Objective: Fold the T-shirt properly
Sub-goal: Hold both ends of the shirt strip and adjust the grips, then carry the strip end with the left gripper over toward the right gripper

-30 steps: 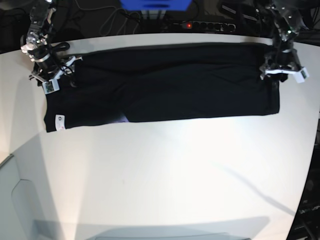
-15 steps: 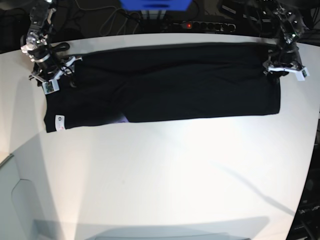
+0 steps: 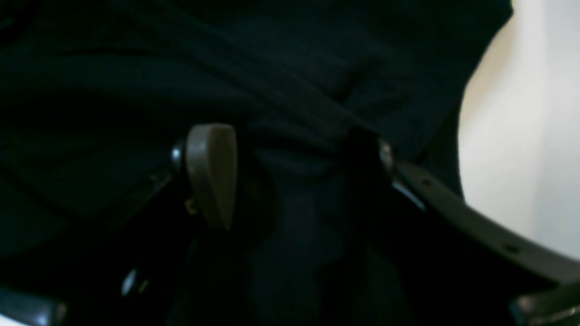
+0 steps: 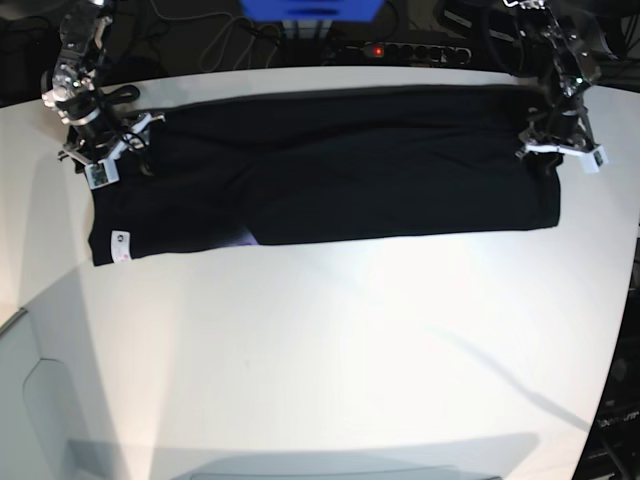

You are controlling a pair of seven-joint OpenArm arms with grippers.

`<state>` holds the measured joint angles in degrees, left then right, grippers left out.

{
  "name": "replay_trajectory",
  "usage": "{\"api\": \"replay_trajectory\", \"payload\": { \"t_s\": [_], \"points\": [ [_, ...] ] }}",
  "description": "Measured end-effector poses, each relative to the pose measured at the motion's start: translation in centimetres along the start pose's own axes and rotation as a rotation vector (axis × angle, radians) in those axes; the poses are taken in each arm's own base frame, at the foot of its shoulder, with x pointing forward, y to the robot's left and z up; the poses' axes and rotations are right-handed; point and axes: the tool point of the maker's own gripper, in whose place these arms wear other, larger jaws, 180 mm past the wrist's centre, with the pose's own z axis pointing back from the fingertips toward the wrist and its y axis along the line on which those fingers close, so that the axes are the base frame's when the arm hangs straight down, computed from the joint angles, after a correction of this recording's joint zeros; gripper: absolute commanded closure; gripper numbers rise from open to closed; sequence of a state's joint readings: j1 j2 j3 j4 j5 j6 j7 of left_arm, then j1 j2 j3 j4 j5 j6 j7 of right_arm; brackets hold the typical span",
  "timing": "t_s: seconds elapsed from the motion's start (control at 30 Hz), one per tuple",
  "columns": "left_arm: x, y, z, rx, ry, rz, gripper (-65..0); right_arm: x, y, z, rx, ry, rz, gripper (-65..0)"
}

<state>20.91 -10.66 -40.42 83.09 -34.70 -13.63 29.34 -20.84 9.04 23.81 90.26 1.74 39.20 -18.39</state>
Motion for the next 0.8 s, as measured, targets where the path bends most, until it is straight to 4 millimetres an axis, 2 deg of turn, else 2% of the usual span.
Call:
{"api": "replay_trajectory", "payload": {
  "t_s": [0.13, 0.2, 0.27, 0.37, 0.53, 0.6, 0.67, 0.73, 0.8],
  "points": [
    [-0.1, 0.4, -0.2, 0.005, -0.004, 0.009, -20.9, 0.0, 0.0, 0.0, 0.000, 0.000, 0.000, -38.9],
    [-0.1, 0.4, -0.2, 0.006, -0.006, 0.008, -12.8, 0.0, -0.1, 0.0, -0.001, 0.000, 0.002, -38.9],
    [-0.2, 0.3, -0.1, 0.005, -0.001, 0.008, 0.0, 0.2, -0.1, -0.1, -0.002, 0.000, 0.003, -38.9],
    [-0.1, 0.1, -0.3, 0.000, 0.006, 0.009, -1.4, 0.3, -0.1, -0.2, 0.000, -0.002, 0.003, -38.9],
    [0.7, -0.4, -0.1, 0.006, 0.017, -0.029, 0.0, 0.3, -0.1, -0.2, 0.000, -0.001, 0.001, -38.9],
    [2.3, -1.3, 0.6, -0.005, -0.021, -0.060, 0.0, 0.3, -0.1, -0.2, 0.000, -0.001, 0.001, -38.9],
    [4.3, -3.1, 1.3, -0.028, -0.074, -0.141, 0.0, 0.3, -0.1, -0.2, 0.000, -0.001, 0.001, -38.9],
    [5.3, -6.0, 1.8, -0.054, -0.117, -0.245, 0.0, 0.3, 0.0, -0.2, 0.001, -0.002, 0.000, -38.9],
    [4.4, -10.0, 2.2, -0.106, -0.126, -0.347, 0.0, 0.3, 0.0, -0.2, 0.000, -0.002, 0.001, -38.9]
  ]
}}
